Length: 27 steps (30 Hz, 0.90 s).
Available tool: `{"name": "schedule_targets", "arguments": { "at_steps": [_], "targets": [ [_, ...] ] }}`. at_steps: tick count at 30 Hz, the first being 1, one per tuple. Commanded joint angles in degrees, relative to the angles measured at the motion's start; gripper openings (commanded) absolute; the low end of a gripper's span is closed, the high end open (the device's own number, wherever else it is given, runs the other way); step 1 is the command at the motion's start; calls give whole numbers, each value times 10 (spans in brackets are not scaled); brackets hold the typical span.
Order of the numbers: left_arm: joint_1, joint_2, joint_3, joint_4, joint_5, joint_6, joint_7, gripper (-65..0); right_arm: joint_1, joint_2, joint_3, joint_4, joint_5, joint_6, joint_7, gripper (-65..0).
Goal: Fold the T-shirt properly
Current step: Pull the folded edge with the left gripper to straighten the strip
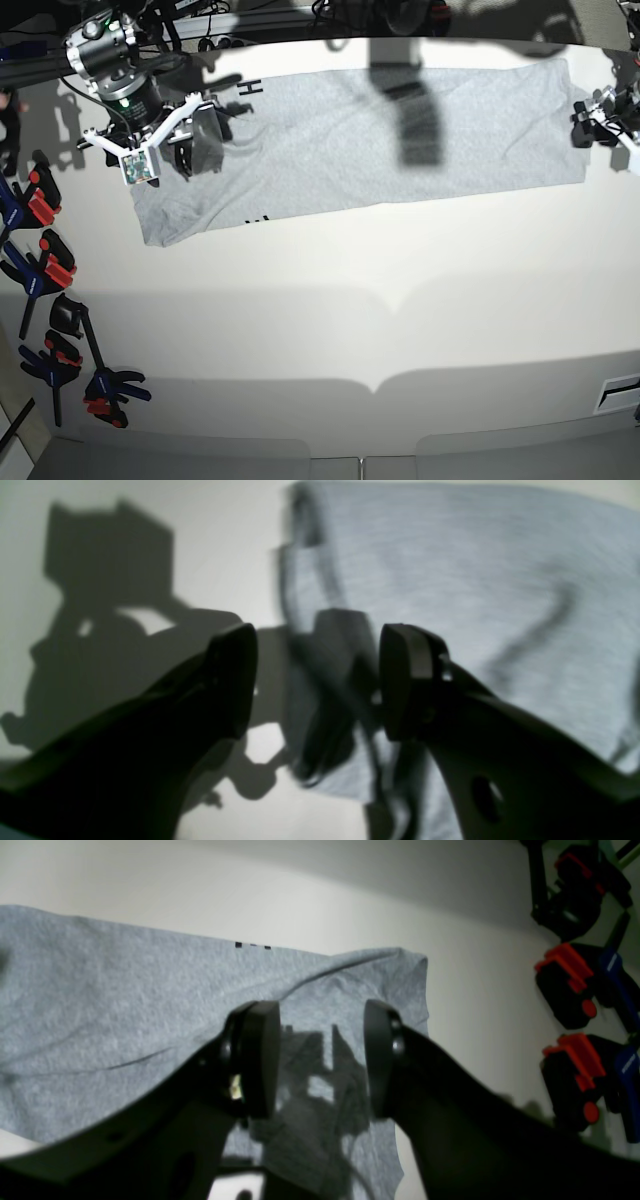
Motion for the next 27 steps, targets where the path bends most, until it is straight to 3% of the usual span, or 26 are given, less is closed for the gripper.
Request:
{"name": "schedule_targets", "arguments": {
  "at_steps": [1, 6, 14, 22, 27],
  "targets": [
    [-2, -13, -5, -6, -8, -3, 1, -293, 1, 5, 3, 10, 6, 3, 13, -392],
    [-2, -13, -5, -65, -103, -7, 74, -293, 1, 5, 3, 10, 6, 3, 14, -392],
    [-2, -13, -3, -148, -307, -76, 181, -293, 1, 5, 3, 10, 36, 3, 14, -392],
    [-2, -9, -4, -168, -310, -108, 149, -293, 1, 5, 3, 10, 36, 3, 15, -392],
    [-3, 17, -3, -168, -310, -114, 149, -293, 2, 5, 3, 10, 36, 3, 16, -392]
  ]
}}
